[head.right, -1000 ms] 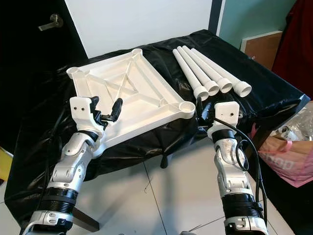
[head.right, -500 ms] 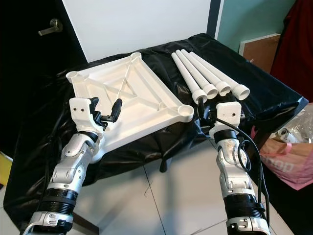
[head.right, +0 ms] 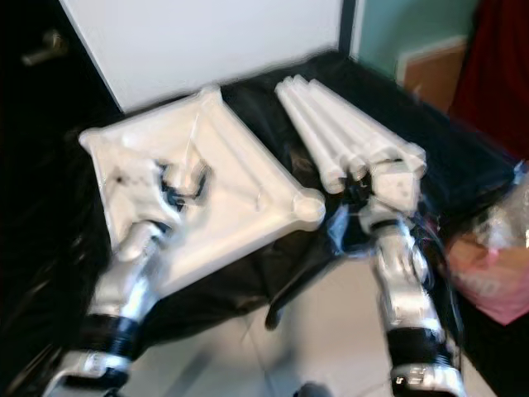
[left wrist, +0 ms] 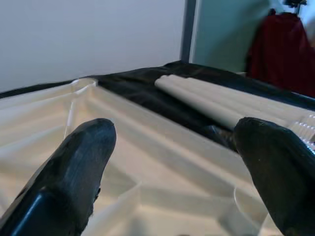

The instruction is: Building children table

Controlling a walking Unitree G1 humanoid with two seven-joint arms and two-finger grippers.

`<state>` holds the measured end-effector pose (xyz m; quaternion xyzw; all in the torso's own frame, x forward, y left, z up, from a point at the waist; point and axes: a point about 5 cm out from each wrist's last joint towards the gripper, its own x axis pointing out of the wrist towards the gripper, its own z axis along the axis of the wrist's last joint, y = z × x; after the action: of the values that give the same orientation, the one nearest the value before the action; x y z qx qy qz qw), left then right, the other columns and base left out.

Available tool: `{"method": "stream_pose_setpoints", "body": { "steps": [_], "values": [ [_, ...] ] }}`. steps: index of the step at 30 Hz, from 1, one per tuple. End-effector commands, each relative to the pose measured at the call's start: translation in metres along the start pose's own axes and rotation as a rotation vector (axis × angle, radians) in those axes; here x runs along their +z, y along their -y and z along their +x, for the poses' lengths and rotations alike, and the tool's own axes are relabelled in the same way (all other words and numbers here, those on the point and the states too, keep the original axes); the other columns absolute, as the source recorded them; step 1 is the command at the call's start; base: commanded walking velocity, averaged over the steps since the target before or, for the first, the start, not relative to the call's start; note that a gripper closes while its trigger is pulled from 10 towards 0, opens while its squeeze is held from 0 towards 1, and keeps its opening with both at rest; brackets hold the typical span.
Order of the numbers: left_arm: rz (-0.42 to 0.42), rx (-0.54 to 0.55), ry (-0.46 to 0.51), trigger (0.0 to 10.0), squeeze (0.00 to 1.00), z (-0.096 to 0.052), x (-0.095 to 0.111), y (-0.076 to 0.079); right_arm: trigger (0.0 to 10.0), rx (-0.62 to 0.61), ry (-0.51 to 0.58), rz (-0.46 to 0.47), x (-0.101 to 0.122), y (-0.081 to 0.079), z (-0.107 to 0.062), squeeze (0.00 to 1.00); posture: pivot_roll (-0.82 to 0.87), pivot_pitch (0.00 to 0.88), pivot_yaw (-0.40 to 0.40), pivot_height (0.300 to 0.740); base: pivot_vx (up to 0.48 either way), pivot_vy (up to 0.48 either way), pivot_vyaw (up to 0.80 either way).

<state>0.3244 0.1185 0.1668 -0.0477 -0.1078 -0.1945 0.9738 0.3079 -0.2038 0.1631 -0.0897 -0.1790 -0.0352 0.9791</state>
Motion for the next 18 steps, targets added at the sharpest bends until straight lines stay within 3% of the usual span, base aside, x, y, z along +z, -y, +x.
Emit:
{"method": "stream_pose_setpoints", "body": {
  "steps": [1,12,18],
  "values": [
    [0.008,0.030,-0.007,10.0,0.00,-0.006,-0.001,-0.011,10.0,0.023,0.014,0.014,0.003,-0.009,0.001,0.00,-0.14,0.000,0.070,0.740,0.247,0.000,0.00],
    [0.001,0.064,-0.004,10.0,0.00,-0.005,-0.001,-0.011,10.0,0.005,-0.014,0.026,0.000,-0.007,0.002,0.00,-0.15,0.000,0.068,0.740,0.000,0.000,0.00],
    [0.007,0.059,-0.004,10.0,0.00,0.000,0.002,-0.010,10.0,-0.003,-0.110,0.052,-0.009,-0.006,0.007,0.00,-0.15,0.000,0.075,0.740,0.000,0.000,0.00]
  ]
}}
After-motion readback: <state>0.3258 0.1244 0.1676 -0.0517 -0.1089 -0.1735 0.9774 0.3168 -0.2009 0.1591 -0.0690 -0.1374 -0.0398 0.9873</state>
